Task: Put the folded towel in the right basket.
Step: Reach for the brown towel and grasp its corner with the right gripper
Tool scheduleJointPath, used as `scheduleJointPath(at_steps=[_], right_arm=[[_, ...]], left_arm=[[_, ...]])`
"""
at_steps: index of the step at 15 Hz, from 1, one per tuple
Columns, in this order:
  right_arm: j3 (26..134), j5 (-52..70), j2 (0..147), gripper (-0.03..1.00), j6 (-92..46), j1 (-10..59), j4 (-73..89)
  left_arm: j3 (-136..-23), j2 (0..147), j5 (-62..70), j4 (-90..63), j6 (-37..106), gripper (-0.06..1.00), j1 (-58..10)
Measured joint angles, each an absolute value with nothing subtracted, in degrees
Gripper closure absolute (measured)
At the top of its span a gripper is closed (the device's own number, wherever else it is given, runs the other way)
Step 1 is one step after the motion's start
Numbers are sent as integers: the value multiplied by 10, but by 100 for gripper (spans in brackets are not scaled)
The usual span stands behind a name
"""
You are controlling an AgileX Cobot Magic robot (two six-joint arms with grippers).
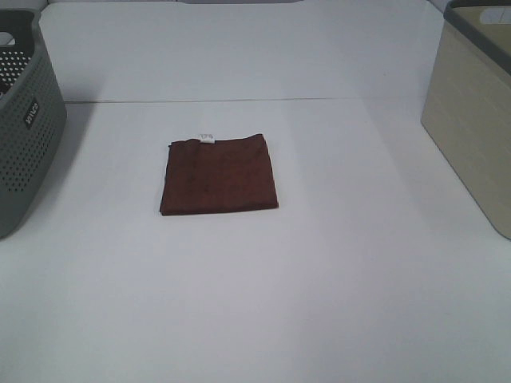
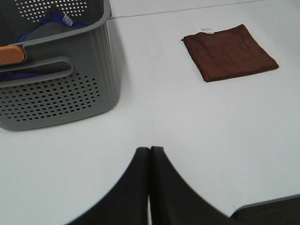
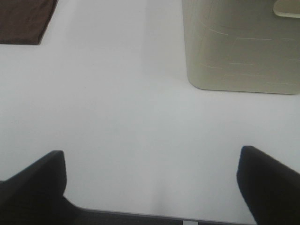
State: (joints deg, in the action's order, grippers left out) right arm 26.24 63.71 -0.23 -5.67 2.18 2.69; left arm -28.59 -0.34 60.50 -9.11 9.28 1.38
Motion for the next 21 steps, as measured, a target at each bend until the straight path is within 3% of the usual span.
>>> scheduleJointPath(at_steps=[21], right_arm=[[262,637,-2,2,-57,22,27]], left_arm=[[-286,-3,605,-91,93,94,14]])
